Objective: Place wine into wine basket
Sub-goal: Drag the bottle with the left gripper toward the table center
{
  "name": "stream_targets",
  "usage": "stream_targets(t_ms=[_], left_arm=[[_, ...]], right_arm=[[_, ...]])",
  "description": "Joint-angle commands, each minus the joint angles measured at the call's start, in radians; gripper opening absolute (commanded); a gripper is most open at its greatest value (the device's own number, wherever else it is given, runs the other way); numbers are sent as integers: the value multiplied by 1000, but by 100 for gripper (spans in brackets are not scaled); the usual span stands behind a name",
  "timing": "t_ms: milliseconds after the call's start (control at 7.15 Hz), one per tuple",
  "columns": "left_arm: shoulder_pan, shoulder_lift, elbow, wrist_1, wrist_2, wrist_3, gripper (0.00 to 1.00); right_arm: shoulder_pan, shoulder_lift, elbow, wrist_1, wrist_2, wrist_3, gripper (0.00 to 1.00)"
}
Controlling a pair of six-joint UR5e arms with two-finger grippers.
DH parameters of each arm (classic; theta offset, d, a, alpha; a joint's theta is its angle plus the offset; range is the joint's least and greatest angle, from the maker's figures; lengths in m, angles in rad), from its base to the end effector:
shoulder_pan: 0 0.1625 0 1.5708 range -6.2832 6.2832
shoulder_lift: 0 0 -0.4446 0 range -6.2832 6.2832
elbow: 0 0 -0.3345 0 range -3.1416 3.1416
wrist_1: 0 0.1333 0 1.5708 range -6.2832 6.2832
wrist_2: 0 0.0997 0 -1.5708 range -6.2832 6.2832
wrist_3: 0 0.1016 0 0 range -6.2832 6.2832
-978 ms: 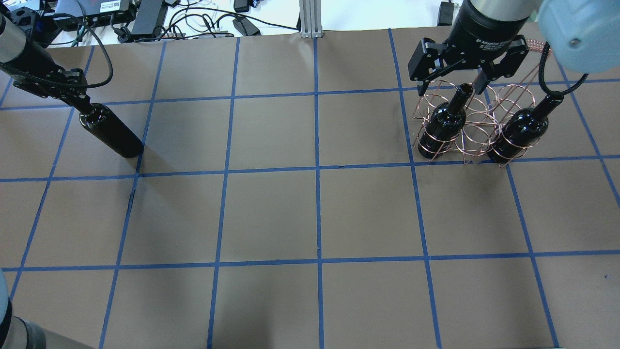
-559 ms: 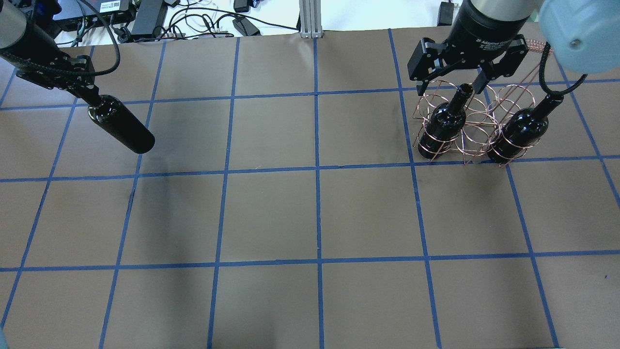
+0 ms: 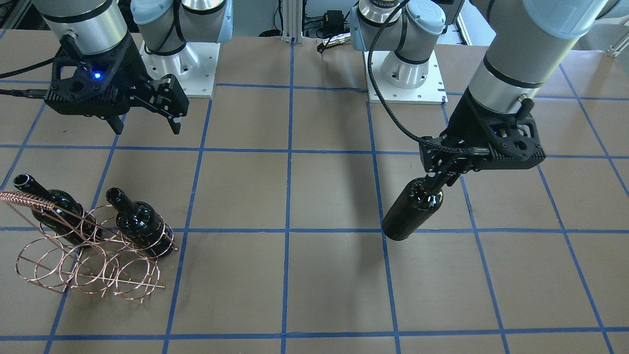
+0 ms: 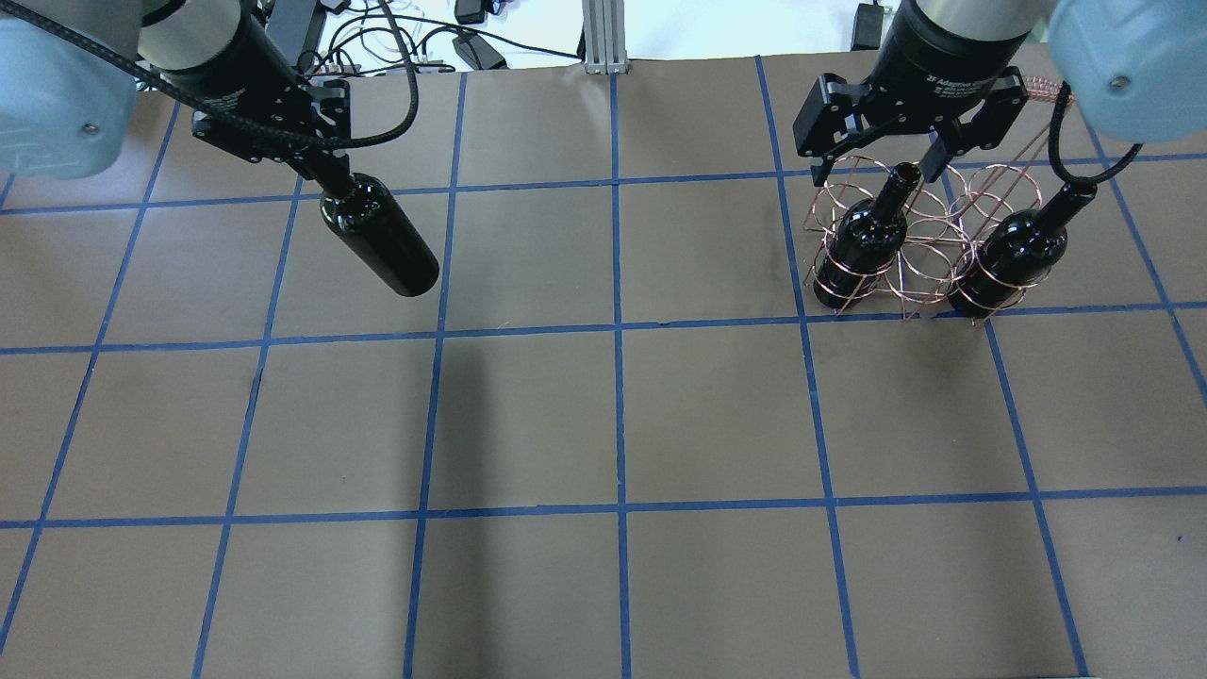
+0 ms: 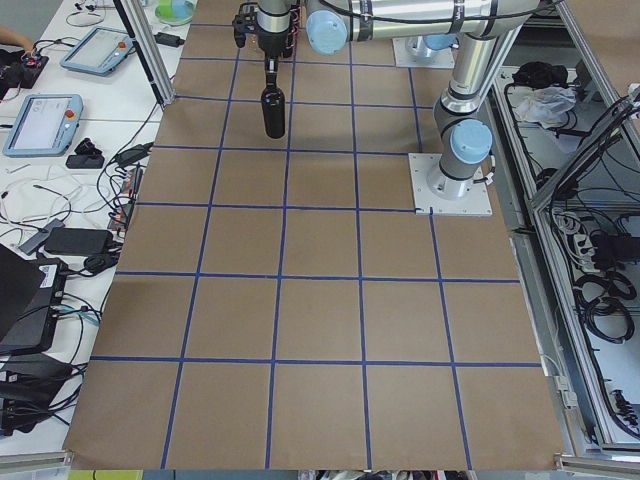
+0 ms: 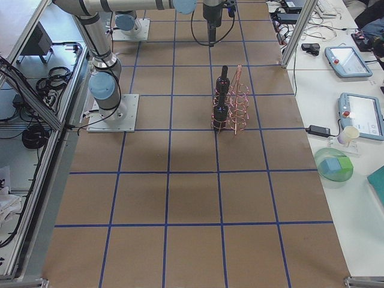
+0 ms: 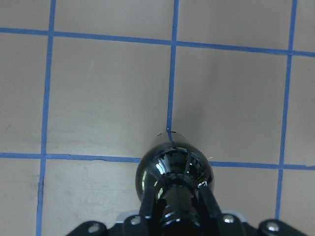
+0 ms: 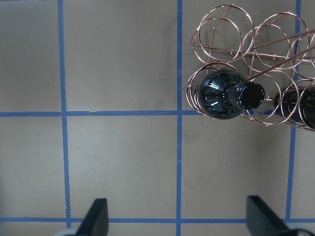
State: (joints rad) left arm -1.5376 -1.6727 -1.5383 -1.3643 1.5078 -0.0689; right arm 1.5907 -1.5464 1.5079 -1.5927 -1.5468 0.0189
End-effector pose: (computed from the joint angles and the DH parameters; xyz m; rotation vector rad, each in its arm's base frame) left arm -0.1233 -0.4959 0.4948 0.1500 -3.0655 0.2089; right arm 0.1447 -0.4480 0.5245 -0.0027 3.1150 -0.0934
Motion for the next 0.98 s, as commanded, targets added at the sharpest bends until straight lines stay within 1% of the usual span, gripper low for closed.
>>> stream_targets(t_ms=[0,140,419,559,699,839], left_arm=[[-131,-10,-34,7,47,-195,0],[-213,-15,-42,10,98,-256,0],[-286,-3,-60,11,86,-346,0],[-320,-16,-83,20,86,-376,0],[-364,-22,-115,77,95,-464,0],[-409,-25,-134,85,98,-477,0]], right_arm=[[0,0,0,0,-2,0,100],[0,0,0,-1,-1,-2,100],[0,0,0,-1,1,0,100],[0,0,0,-1,-1,-2,100],[0,0,0,-1,-1,0,100],[0,0,0,-1,-1,-2,100]])
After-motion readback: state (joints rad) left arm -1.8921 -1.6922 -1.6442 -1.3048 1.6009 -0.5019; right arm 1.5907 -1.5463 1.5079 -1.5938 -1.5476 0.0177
